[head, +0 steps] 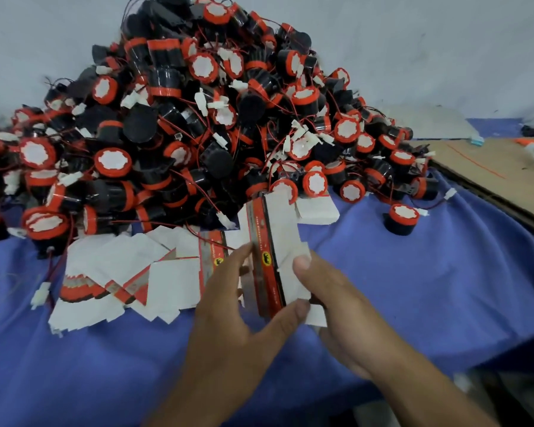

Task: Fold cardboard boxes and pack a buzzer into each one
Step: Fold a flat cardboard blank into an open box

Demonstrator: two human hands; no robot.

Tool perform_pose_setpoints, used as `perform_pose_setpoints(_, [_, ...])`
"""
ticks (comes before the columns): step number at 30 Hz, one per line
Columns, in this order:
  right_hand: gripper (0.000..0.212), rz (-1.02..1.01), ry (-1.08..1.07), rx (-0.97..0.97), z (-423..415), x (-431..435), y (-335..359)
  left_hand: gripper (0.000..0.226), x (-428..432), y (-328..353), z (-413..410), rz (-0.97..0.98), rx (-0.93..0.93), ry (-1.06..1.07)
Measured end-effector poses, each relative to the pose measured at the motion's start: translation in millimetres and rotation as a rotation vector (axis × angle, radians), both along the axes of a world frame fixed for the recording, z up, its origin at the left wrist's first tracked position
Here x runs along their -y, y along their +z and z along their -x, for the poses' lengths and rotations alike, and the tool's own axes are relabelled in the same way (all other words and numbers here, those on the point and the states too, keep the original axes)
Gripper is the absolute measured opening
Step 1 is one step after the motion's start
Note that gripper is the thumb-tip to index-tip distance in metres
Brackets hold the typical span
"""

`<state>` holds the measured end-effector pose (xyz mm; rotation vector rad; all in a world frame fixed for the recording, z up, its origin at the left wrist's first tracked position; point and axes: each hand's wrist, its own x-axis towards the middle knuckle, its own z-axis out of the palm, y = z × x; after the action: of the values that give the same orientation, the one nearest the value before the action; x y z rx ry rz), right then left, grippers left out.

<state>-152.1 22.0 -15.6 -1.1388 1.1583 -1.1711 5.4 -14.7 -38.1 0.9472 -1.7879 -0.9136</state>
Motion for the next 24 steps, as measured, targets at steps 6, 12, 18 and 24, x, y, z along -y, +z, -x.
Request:
perform_pose_setpoints(6, [0.047,0.049,0.13,0.04,-0.9,-8.7,6.0,0.08,-6.6,6.4,-1.6,-0.071,-0.139,-0.19])
perform_pose_setpoints(12, [0.098,0.066,0.146,-0.107,-3.1,-8.9,4.0,0.084,-0.4,8.5,-3.1,-0.272,-0.435,-0.348])
perform_pose_setpoints(18, [0.12,0.121,0.313,-0.232,-9.4,-12.2,0.4,0.108,4.1,10.4,-17.1,-0.418,-0.485,-0.519])
perform_pose_setpoints(24, [0.115,0.16,0.267,-0.173,-4.8,-12.4,5.8,0.116,4.4,12.2,-18.7,-0.36,-0.479,-0.515])
